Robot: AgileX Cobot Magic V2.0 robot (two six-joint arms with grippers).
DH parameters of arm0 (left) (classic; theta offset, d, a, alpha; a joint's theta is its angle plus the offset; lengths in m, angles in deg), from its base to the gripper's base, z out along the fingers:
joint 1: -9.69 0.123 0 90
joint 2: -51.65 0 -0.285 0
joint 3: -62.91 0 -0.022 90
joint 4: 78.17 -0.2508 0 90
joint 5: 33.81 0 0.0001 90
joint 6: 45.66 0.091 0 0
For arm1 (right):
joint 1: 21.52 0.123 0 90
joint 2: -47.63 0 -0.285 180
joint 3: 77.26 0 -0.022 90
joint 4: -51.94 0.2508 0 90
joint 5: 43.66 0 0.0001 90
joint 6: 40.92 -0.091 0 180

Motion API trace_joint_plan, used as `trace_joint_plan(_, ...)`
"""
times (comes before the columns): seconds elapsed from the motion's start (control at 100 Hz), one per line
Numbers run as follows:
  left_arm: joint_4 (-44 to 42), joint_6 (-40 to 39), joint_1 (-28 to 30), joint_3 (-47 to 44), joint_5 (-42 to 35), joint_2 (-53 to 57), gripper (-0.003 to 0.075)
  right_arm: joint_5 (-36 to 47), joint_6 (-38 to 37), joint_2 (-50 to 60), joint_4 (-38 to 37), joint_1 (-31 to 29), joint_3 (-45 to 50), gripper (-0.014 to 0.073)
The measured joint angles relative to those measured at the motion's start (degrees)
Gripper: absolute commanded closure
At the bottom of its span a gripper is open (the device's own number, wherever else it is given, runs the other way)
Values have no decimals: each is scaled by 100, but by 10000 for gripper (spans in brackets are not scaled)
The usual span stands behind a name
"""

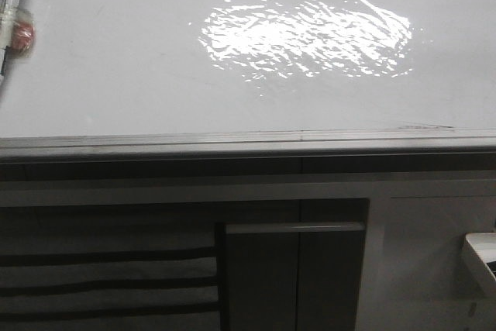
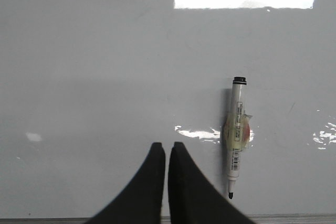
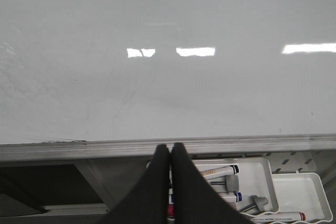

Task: Write number 9 on whiteboard

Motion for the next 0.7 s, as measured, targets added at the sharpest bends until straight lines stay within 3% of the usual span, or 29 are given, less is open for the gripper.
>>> trace_joint_plan(0.57, 21, 0, 0, 0, 4, -15, 741, 109, 0, -146, 9, 0, 0, 664)
trace_joint_plan(0.64, 24, 0, 0, 0, 4, -15, 741, 122, 0, -146, 9, 0, 0, 624)
trace_joint_plan(0.7, 34, 0, 0, 0, 4, -15, 740, 143, 0, -146, 9, 0, 0, 523)
